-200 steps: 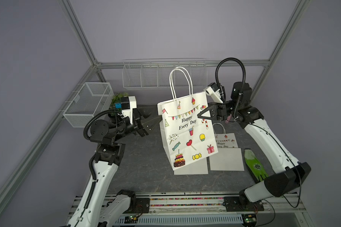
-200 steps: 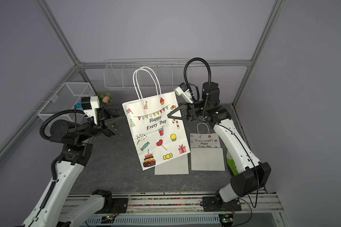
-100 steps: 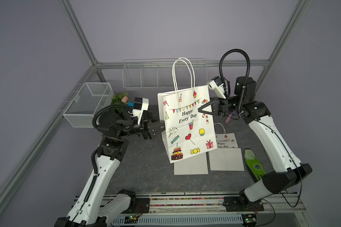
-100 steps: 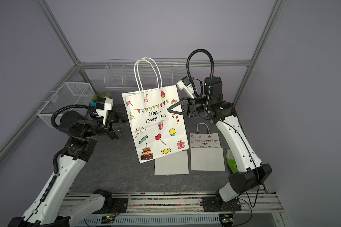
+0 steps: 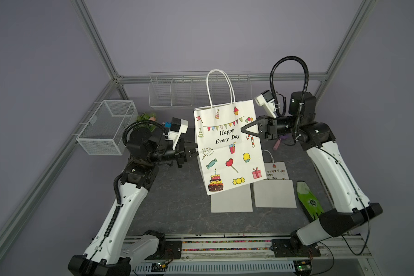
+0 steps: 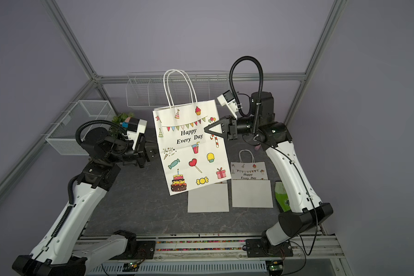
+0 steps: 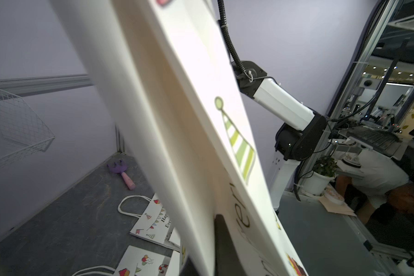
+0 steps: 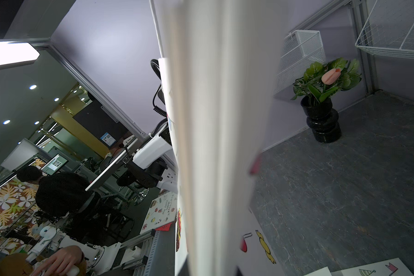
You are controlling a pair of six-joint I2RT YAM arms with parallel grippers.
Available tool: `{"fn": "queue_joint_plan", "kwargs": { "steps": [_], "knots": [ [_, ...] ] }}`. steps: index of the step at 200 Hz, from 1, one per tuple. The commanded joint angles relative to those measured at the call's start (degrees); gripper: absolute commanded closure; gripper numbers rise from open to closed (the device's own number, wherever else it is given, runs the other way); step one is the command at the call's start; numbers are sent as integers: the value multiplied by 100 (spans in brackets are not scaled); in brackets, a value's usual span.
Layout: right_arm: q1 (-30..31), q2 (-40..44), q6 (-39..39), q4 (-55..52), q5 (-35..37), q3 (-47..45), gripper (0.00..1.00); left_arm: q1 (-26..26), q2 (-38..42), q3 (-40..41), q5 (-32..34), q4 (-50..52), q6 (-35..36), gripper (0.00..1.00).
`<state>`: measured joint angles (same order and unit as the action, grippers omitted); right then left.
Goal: Put away the paper bag
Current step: Press the paper bag.
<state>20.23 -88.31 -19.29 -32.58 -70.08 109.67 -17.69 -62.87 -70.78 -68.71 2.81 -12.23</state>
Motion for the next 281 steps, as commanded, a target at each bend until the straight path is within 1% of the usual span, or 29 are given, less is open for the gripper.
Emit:
{"fn": "queue_joint_plan", "kwargs": {
  "steps": [1, 6, 11, 14, 23, 28, 33, 45, 56, 61, 73, 81, 93, 108, 149, 172, 194, 203, 227, 255, 267, 276, 281],
  "knots": [
    [-51, 186, 212, -97, 337, 89, 93, -45, 53, -146, 0, 228, 180, 94],
    [-39, 187, 284, -176, 381, 108, 93, -33, 67, -142, 6, 229, 183, 91],
    [-48, 198, 349, -253, 410, 124, 93, -40, 81, -138, 6, 227, 183, 83],
    [-53, 199, 378, -292, 422, 137, 93, -36, 86, -135, 21, 235, 185, 75],
    [-53, 200, 487, -429, 459, 180, 93, -41, 128, -137, 112, 295, 230, 45],
    [-51, 189, 555, -525, 488, 217, 93, -38, 150, -132, 166, 335, 278, 32],
    [-53, 189, 628, -626, 531, 248, 93, -37, 172, -130, 208, 358, 312, 23],
    [-63, 182, 822, -907, 667, 353, 93, -34, 229, -126, 287, 404, 352, 11],
    [-66, 198, 1025, -1163, 841, 438, 93, -36, 284, -136, 297, 405, 356, 5],
    [-70, 209, 1081, -1232, 908, 441, 93, -34, 333, -154, 297, 405, 337, 0],
    [-72, 266, 1155, -1303, 1045, 412, 93, -34, 432, -181, 265, 308, 261, 0],
    [-72, 309, 1167, -1297, 1102, 368, 93, -36, 514, -124, 224, 79, 80, 0],
    [-72, 370, 1163, -1231, 1128, 291, 93, -40, 606, -30, 181, -254, -170, 0],
    [-72, 408, 1155, -1180, 1137, 227, 93, -40, 665, 22, 124, -411, -297, 0],
    [-45, 446, 1073, -1022, 1103, 85, 93, -48, 493, 45, -36, -919, -823, 0],
    [12, 519, 878, -691, 975, -95, 93, -69, 378, -3, 35, -807, -764, 0],
    [90, 570, 627, -312, 865, -243, 93, -75, 179, -176, 308, -230, -415, 0],
    [116, 594, 592, -253, 903, -261, 93, -88, 80, -231, 378, -75, -340, 0],
    [138, 609, 469, -138, 973, -253, 93, -211, -96, -179, 648, -78, -259, 0],
    [154, 682, 330, -16, 1133, -253, 93, -310, -226, -276, 704, 239, 34, 0],
    [156, 726, 288, 15, 1226, -253, 93, -321, -234, -290, 710, 321, 120, 8],
    [150, 749, 245, 41, 1268, -236, 93, -324, -241, -287, 710, 354, 154, 15],
    [151, 754, 235, 49, 1304, -221, 93, -330, -242, -295, 710, 360, 171, 21]
  ]
}}
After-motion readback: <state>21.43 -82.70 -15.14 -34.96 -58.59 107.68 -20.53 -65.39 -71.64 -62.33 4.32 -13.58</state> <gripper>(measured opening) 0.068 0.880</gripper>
